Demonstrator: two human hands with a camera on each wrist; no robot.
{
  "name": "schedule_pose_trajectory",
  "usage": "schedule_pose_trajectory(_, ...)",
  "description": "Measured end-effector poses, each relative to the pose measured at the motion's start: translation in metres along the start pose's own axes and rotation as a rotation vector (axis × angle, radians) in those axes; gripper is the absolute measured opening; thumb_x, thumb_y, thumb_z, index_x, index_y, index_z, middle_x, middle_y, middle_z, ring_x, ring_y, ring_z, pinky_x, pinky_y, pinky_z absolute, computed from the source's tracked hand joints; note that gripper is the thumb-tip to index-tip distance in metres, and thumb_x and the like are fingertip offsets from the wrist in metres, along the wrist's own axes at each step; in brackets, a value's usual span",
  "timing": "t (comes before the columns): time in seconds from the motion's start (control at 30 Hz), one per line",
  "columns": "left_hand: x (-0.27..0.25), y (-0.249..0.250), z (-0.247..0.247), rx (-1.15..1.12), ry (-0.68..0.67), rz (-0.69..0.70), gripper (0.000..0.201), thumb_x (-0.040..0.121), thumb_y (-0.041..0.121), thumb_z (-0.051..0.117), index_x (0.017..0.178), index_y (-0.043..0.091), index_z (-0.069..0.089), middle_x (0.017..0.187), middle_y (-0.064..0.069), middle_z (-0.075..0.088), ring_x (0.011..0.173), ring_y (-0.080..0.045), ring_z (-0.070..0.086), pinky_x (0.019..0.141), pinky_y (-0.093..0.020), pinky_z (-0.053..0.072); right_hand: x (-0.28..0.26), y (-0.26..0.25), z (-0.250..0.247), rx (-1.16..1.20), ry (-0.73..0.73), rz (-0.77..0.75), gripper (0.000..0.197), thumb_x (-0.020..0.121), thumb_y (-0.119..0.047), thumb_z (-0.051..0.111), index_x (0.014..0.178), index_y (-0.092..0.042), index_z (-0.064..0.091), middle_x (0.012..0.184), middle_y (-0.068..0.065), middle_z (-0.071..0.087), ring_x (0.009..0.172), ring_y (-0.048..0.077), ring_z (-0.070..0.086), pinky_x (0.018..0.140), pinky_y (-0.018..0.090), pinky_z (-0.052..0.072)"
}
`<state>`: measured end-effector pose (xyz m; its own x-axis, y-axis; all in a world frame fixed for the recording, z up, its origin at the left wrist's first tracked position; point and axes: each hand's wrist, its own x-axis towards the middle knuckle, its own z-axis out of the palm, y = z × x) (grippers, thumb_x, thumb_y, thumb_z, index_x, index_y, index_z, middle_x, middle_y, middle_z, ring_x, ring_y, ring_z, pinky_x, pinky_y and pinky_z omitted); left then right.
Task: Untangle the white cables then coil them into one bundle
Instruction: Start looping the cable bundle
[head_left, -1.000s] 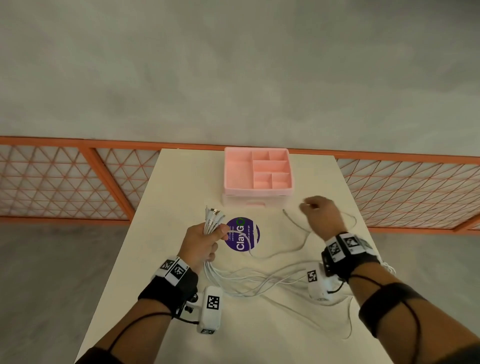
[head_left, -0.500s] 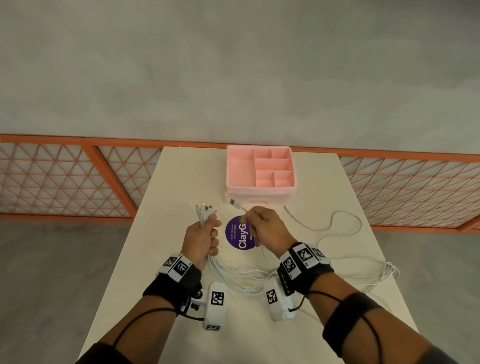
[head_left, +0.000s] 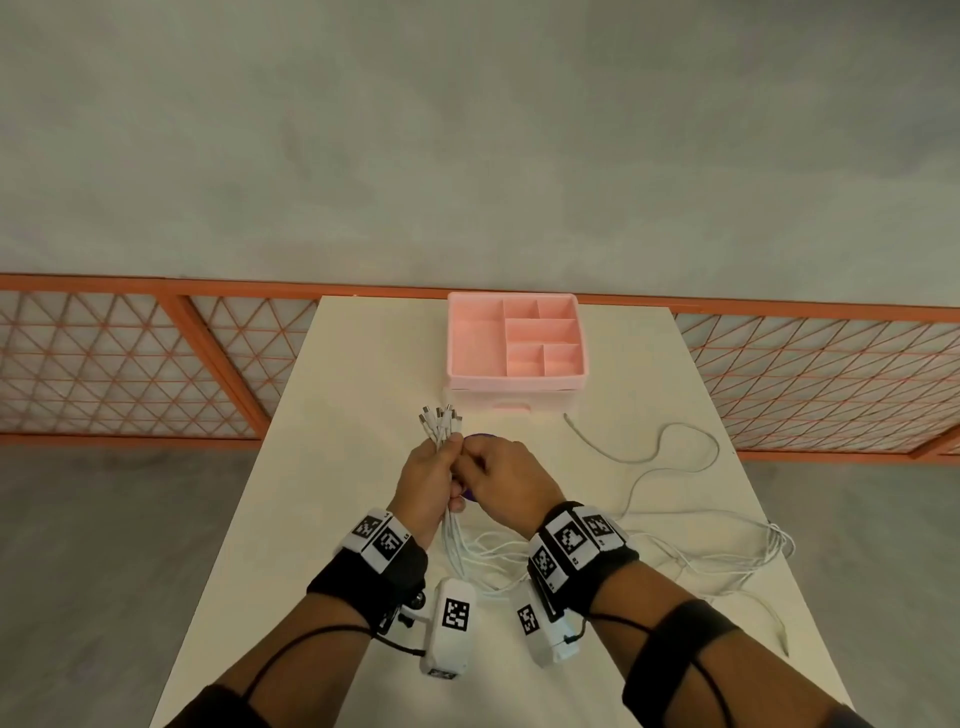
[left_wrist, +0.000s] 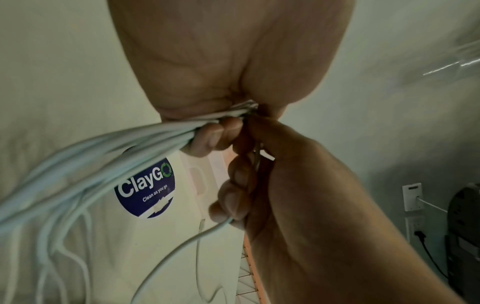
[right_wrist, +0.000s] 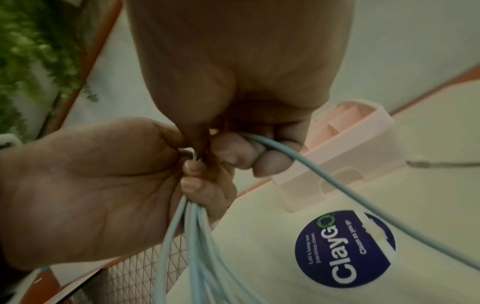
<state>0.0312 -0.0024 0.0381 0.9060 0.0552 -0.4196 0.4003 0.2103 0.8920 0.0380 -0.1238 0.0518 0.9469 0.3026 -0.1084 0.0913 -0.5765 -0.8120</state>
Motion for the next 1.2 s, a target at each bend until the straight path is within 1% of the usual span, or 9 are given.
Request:
schedule_pose_trajectory(0.13, 0.004, 0.001, -0.002, -0.035, 0.074, 0.012, 0.024, 0.103, 0.021, 0.048, 0.083, 0.009, 0.053, 0.063, -0.004, 0.049, 0.047, -0.013, 0.038, 0.043, -0.024, 0.029, -0.003, 0.008, 0.0, 0.009, -0.049, -0.008, 0.027, 0.097, -0.033, 0.052, 0.075, -0.017, 0.051, 0.068, -0.006, 0.059, 0.056, 0.011, 0.055, 0.059, 0.027, 0.046)
schedule_pose_trajectory(0.27, 0.013, 0.012, -0.012, -0.248, 0.169, 0.015, 0.021, 0.104, 0.021, 0.047, 0.087, 0.013, 0.055, 0.069, -0.002, 0.051, 0.052, -0.011, 0.04, 0.041, -0.022, 0.029, -0.018, 0.032, -0.003, 0.046, -0.166, 0.041, 0.028, 0.1, -0.028, 0.047, 0.085, -0.013, 0.064, 0.07, 0.0, 0.065, 0.062, 0.009, 0.059, 0.068, 0.026, 0.049)
schedule_pose_trajectory(0.37, 0.018, 0.022, -0.023, -0.376, 0.211, 0.038, 0.024, 0.104, 0.024, 0.046, 0.082, 0.016, 0.053, 0.063, 0.0, 0.05, 0.053, -0.012, 0.042, 0.041, -0.021, 0.032, -0.032, 0.066, -0.005, 0.033, -0.224, 0.14, 0.03, 0.101, -0.03, 0.047, 0.086, -0.014, 0.068, 0.064, -0.001, 0.062, 0.055, 0.009, 0.056, 0.065, 0.022, 0.048)
schedule_pose_trajectory(0.5, 0.02, 0.029, -0.028, -0.435, 0.17, 0.051, 0.036, 0.105, 0.029, 0.044, 0.071, 0.02, 0.043, 0.053, 0.006, 0.038, 0.045, -0.01, 0.033, 0.043, -0.021, 0.031, -0.046, 0.111, -0.019, -0.077, -0.224, 0.324, 0.033, 0.099, -0.036, 0.051, 0.074, -0.022, 0.068, 0.059, -0.003, 0.056, 0.048, 0.008, 0.051, 0.06, 0.024, 0.047)
schedule_pose_trajectory(0.67, 0.013, 0.016, -0.018, -0.208, 0.036, 0.063, 0.034, 0.105, 0.023, 0.043, 0.072, 0.017, 0.043, 0.052, 0.005, 0.034, 0.047, -0.013, 0.032, 0.047, -0.025, 0.033, -0.036, 0.123, -0.051, -0.203, -0.293, 0.461, 0.021, 0.09, -0.026, 0.059, 0.079, -0.015, 0.073, 0.071, -0.001, 0.068, 0.066, 0.015, 0.061, 0.076, 0.033, 0.053)
schedule_pose_trajectory(0.77, 0.009, 0.008, -0.009, -0.056, -0.057, 0.081, 0.035, 0.105, 0.023, 0.045, 0.072, 0.014, 0.046, 0.053, 0.002, 0.039, 0.048, -0.017, 0.04, 0.054, -0.03, 0.035, -0.015, 0.089, -0.066, -0.307, -0.252, 0.338, 0.019, 0.089, -0.024, 0.06, 0.085, -0.012, 0.074, 0.084, 0.001, 0.072, 0.081, 0.02, 0.067, 0.079, 0.03, 0.053)
schedule_pose_trajectory(0.87, 0.005, 0.003, -0.002, 0.014, -0.155, 0.09, 0.033, 0.106, 0.023, 0.044, 0.076, 0.011, 0.049, 0.056, 0.0, 0.042, 0.048, -0.018, 0.043, 0.054, -0.031, 0.039, 0.002, 0.038, -0.072, 0.0, 0.024, 0.093, 0.013, 0.094, -0.02, 0.06, 0.096, -0.014, 0.072, 0.085, -0.003, 0.071, 0.069, 0.016, 0.07, 0.065, 0.021, 0.05)
schedule_pose_trajectory(0.97, 0.0, 0.002, 0.003, 0.026, -0.224, 0.069, 0.029, 0.105, 0.027, 0.046, 0.083, 0.009, 0.051, 0.056, 0.0, 0.04, 0.046, -0.015, 0.038, 0.049, -0.029, 0.039, 0.015, -0.004, -0.07, 0.304, 0.055, 0.012, 0.019, 0.094, -0.013, 0.063, 0.113, -0.014, 0.066, 0.09, -0.001, 0.068, 0.067, 0.013, 0.068, 0.06, 0.017, 0.05)
schedule_pose_trajectory(1.2, -0.004, 0.009, 0.003, -0.045, -0.234, 0.048, 0.029, 0.105, 0.028, 0.045, 0.086, 0.009, 0.054, 0.059, -0.001, 0.04, 0.044, -0.013, 0.034, 0.047, -0.025, 0.035, 0.027, -0.015, -0.055, 0.363, 0.115, -0.005, 0.009, 0.082, -0.006, 0.076, 0.087, -0.008, 0.068, 0.074, 0.009, 0.065, 0.059, 0.017, 0.06, 0.059, 0.03, 0.053)
